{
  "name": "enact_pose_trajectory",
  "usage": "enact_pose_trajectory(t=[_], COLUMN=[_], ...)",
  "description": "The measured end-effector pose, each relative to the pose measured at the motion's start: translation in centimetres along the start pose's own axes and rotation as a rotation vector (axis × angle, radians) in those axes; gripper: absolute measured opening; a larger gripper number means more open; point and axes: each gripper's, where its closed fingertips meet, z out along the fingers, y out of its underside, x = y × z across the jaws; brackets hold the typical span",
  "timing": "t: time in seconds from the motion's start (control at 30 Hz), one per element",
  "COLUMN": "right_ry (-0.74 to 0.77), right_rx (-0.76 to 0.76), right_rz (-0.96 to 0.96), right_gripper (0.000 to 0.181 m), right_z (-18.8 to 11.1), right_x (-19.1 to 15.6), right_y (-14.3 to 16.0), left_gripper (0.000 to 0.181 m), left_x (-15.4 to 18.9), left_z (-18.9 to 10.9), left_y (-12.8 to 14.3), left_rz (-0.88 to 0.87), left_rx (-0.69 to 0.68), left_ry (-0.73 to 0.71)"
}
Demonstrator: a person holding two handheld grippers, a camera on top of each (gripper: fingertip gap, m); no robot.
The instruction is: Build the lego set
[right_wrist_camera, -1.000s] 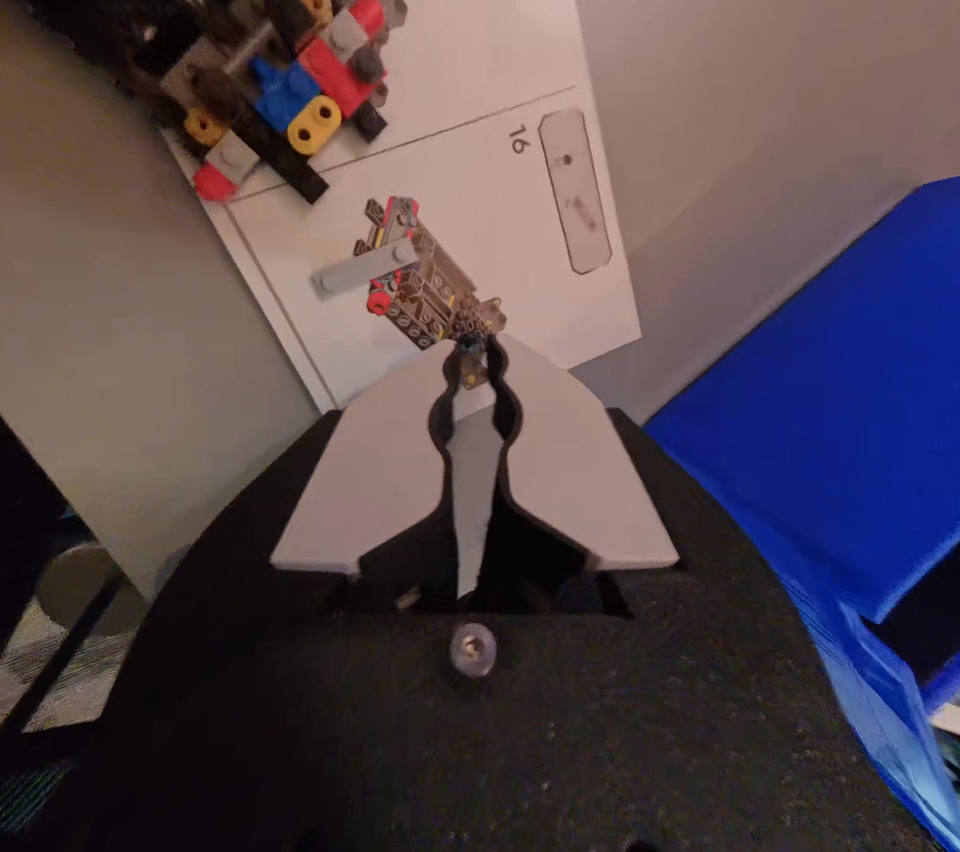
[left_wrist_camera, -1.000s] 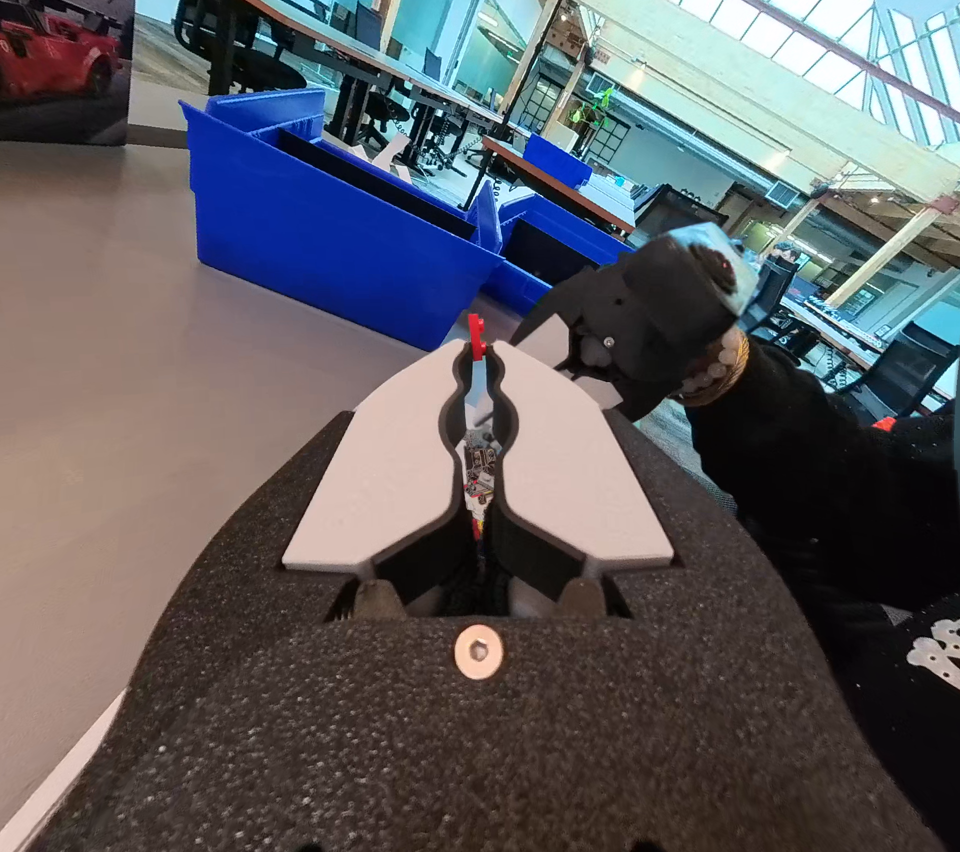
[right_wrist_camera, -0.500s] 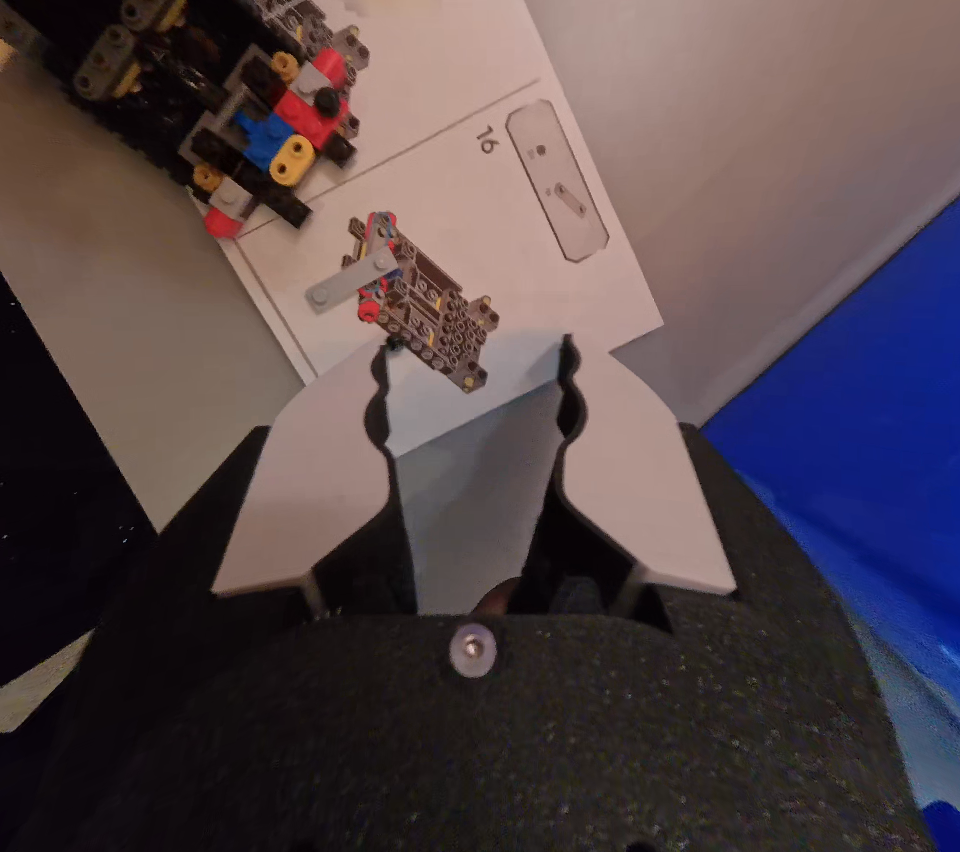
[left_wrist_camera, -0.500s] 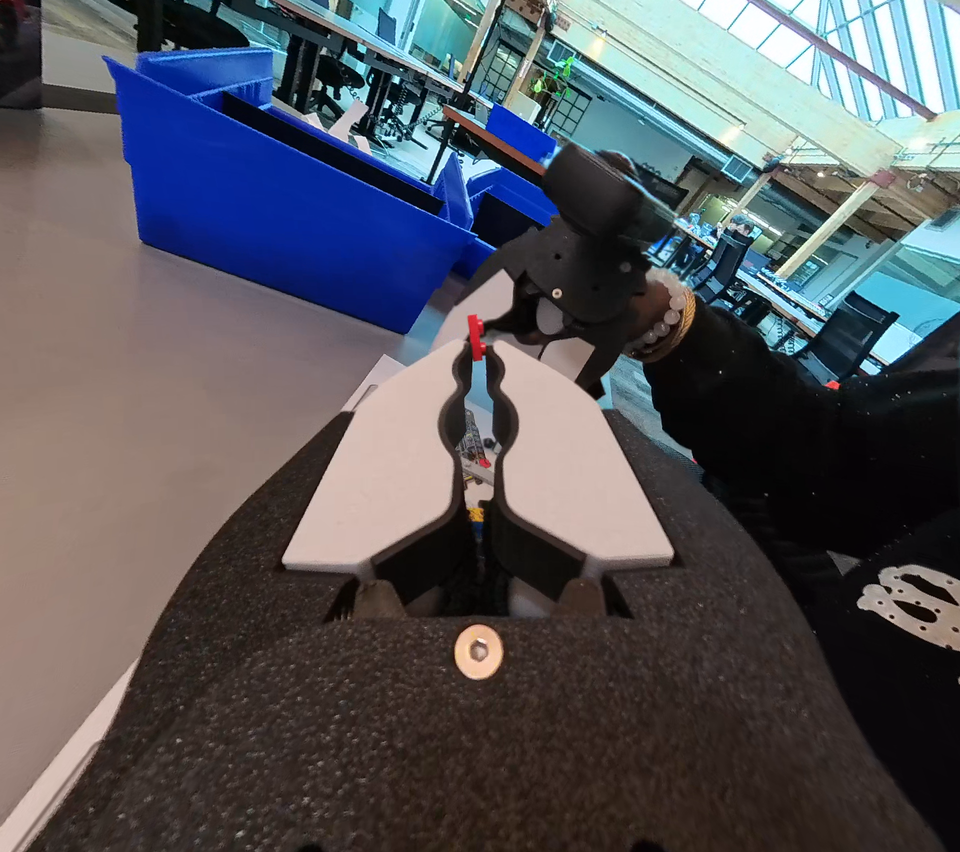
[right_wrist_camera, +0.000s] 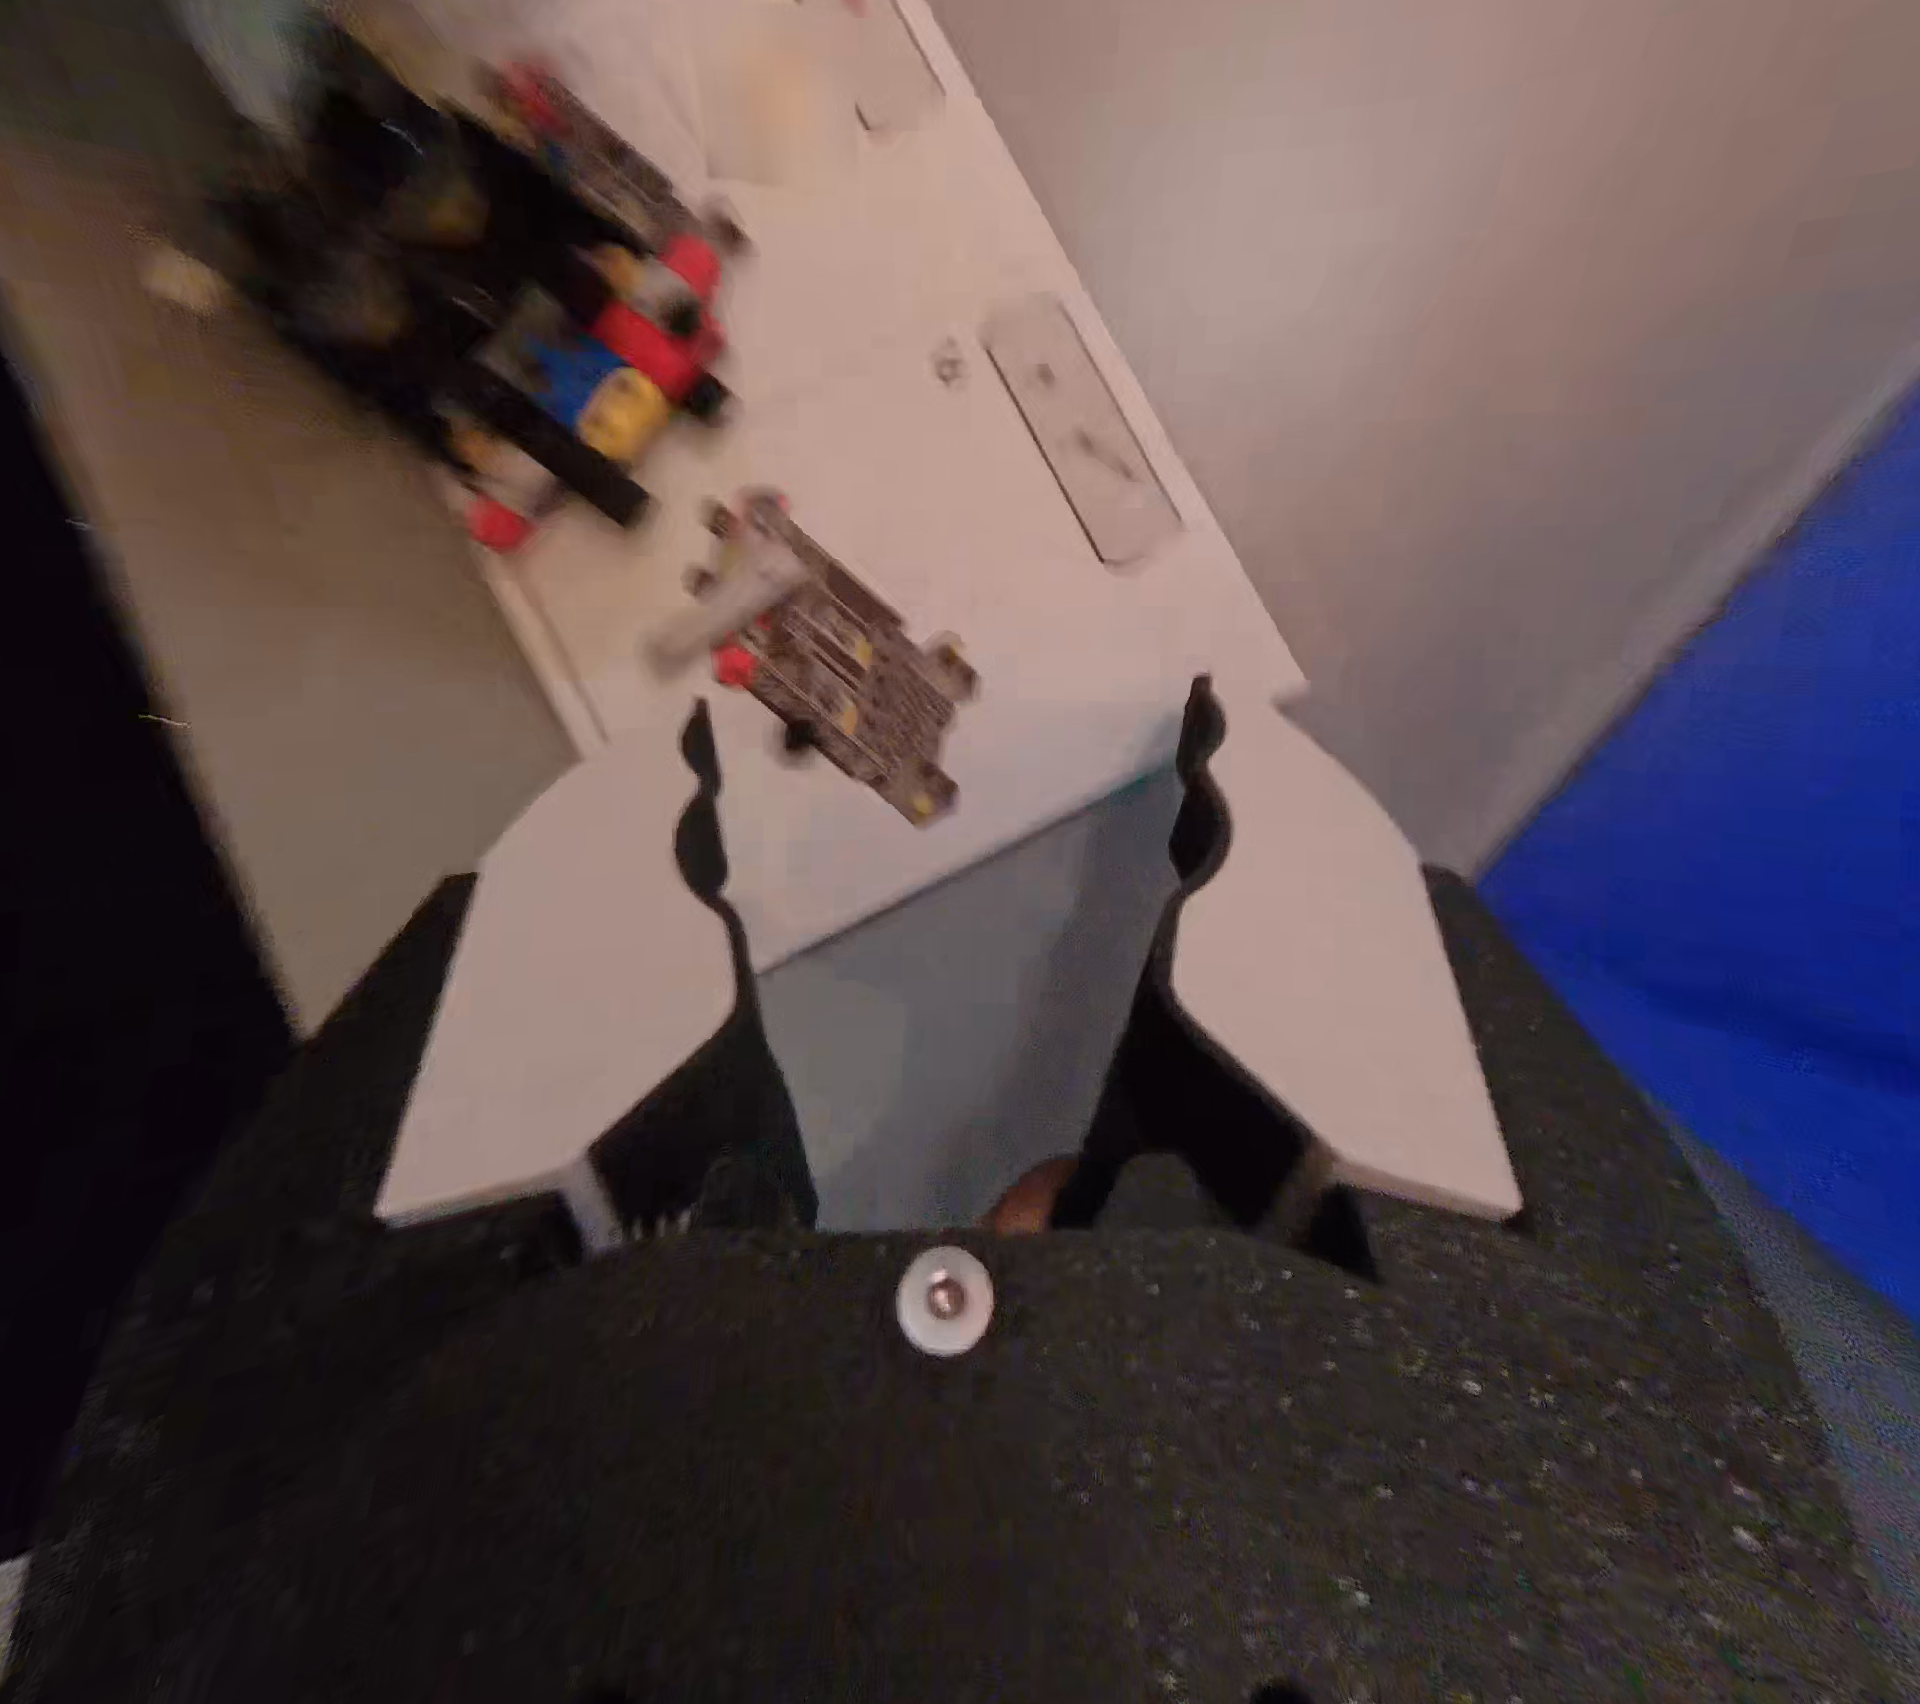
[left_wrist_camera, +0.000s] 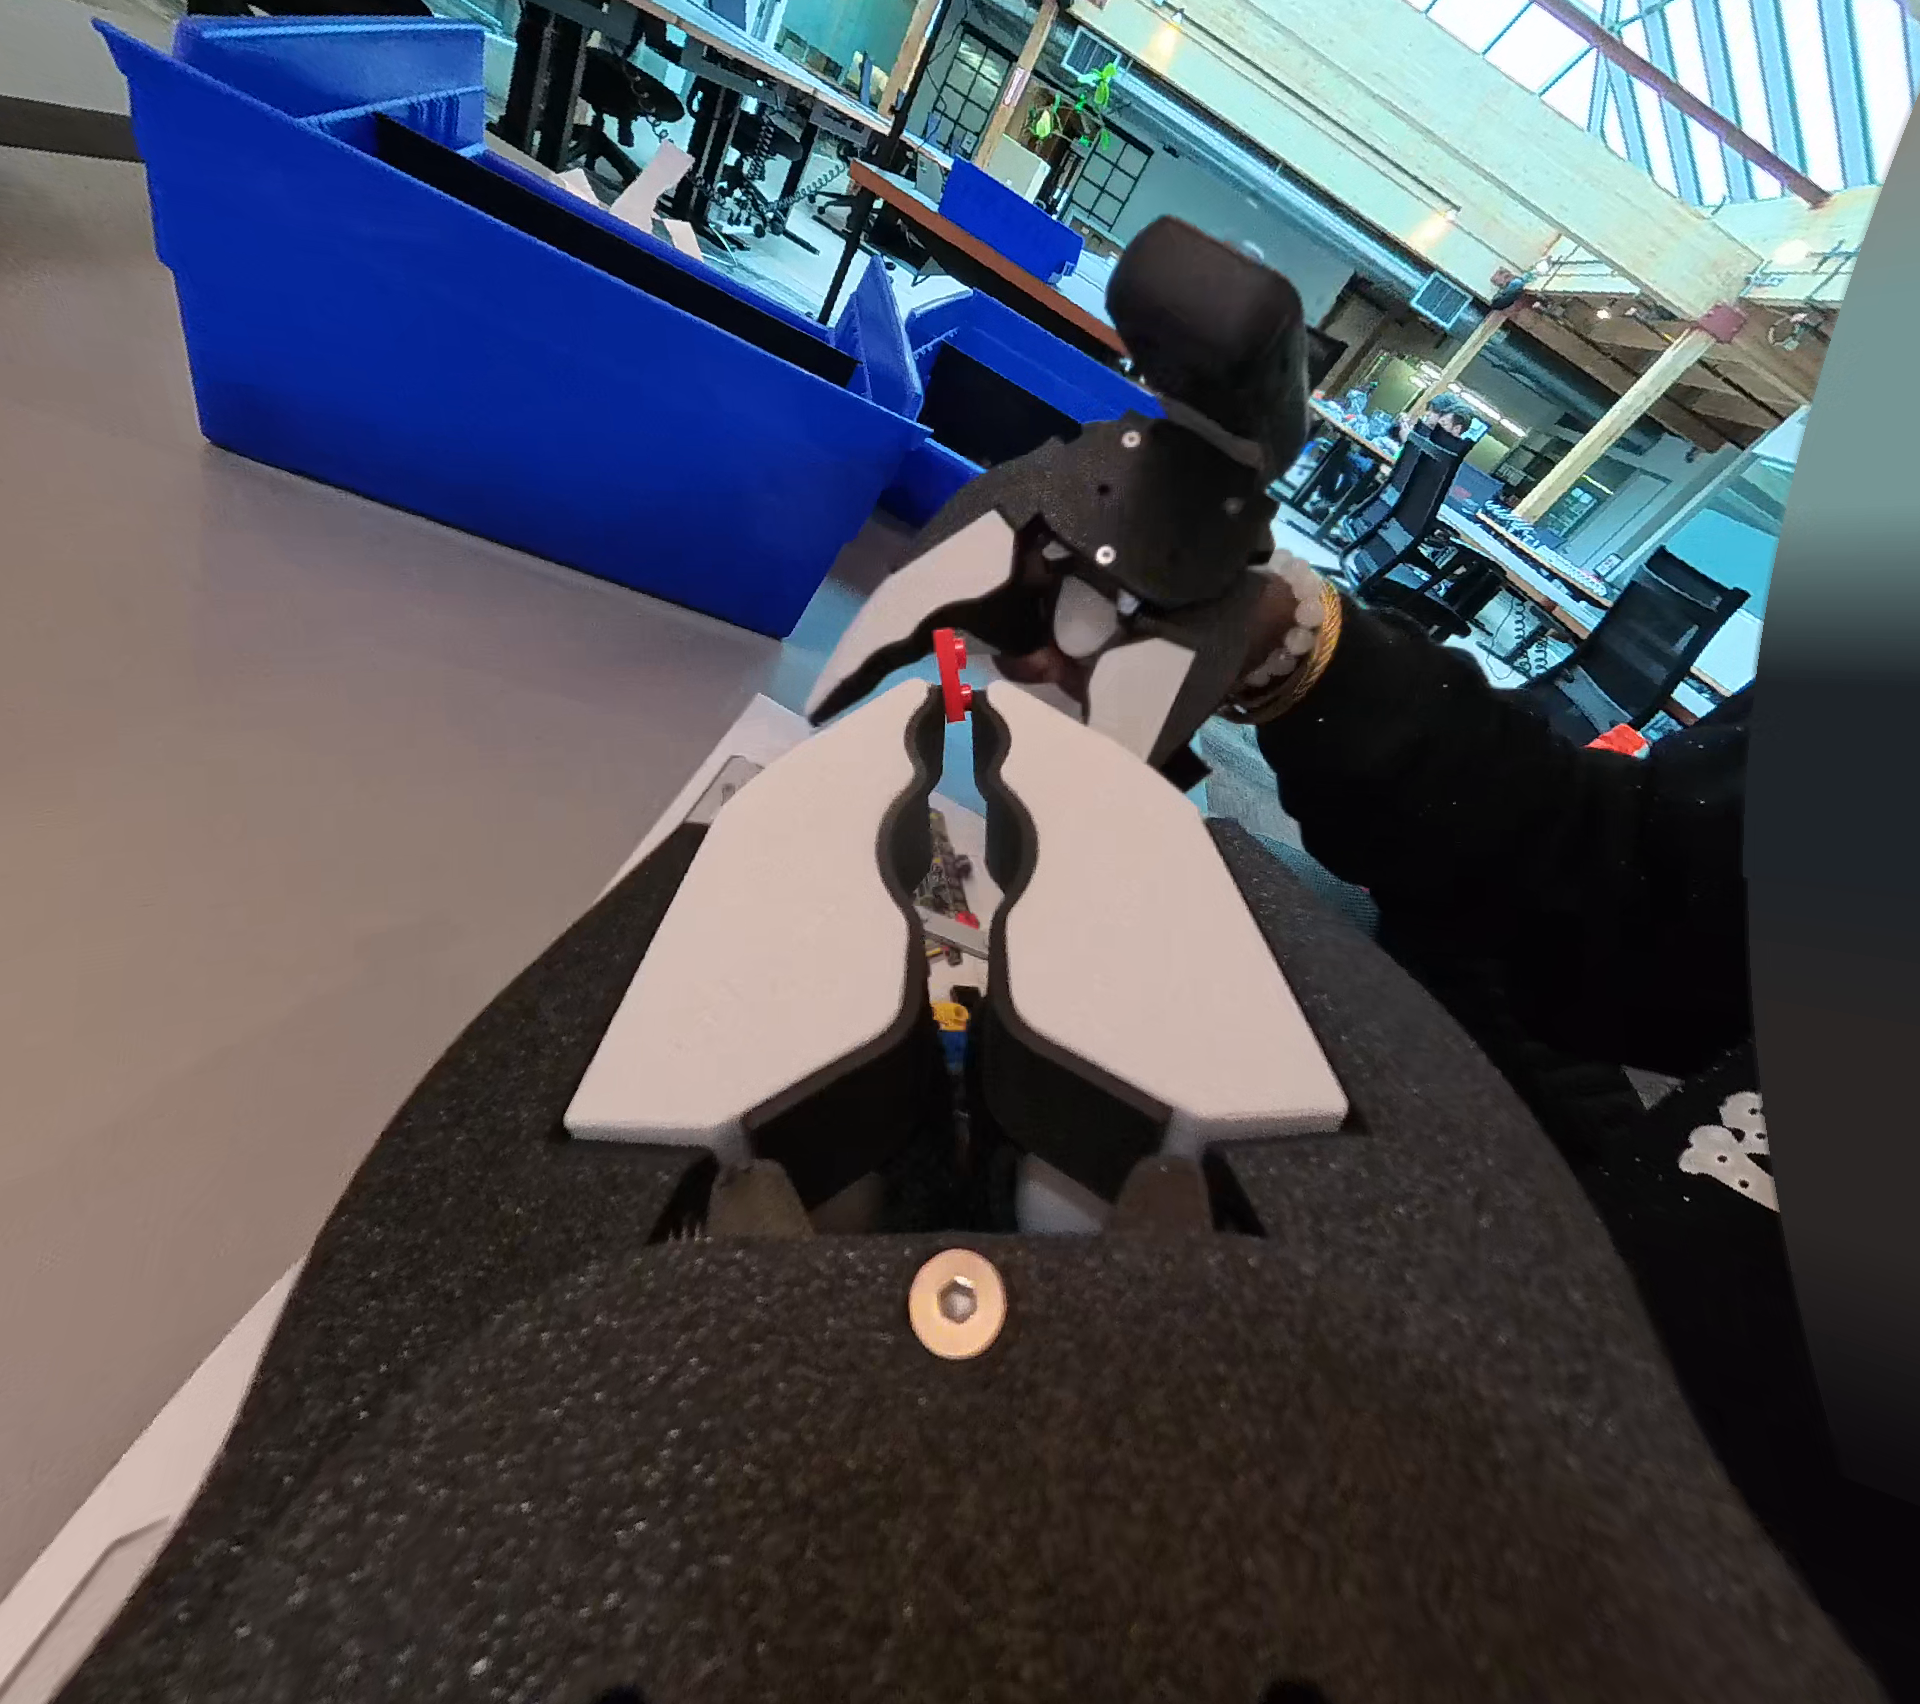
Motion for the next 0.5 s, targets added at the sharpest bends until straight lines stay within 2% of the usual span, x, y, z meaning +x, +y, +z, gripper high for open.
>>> enact_pose_trajectory(t=[0.07,0.23,0.27,0.3,0.37,0.43,0.5], right_ry=[0.118,0.191,0.217,0.228,0.174,0.078,0.011], right_rx=[-0.056,0.117,0.159,0.236,0.447,0.576,0.567], right_rz=[-0.074,-0.157,-0.185,-0.212,-0.274,-0.353,-0.453], right_gripper=[0.091,0.094,0.086,0.07,0.043,0.036,0.029], right_z=[-0.4,-1.8,-2.3,-3.1,-5.0,-6.4,-6.7], right_x=[1.5,1.2,1.2,0.9,-1.1,-3.7,-5.4], right_y=[1.0,-2.0,-2.7,-3.7,-6.2,-7.8,-8.0], left_gripper=[0.004,0.004,0.004,0.004,0.004,0.004,0.004], left_x=[0.0,0.6,0.8,1.2,2.0,3.0,4.0], left_z=[0.1,0.7,0.8,0.9,1.0,0.9,0.7], left_y=[0.2,1.5,1.6,1.7,2.0,2.5,3.2], left_rz=[0.006,0.06,0.068,0.057,-0.015,-0.114,-0.188], left_rx=[-0.012,-0.11,-0.118,-0.131,-0.15,-0.178,-0.232], left_ry=[0.0,0.004,0.01,0.034,0.104,0.2,0.295])
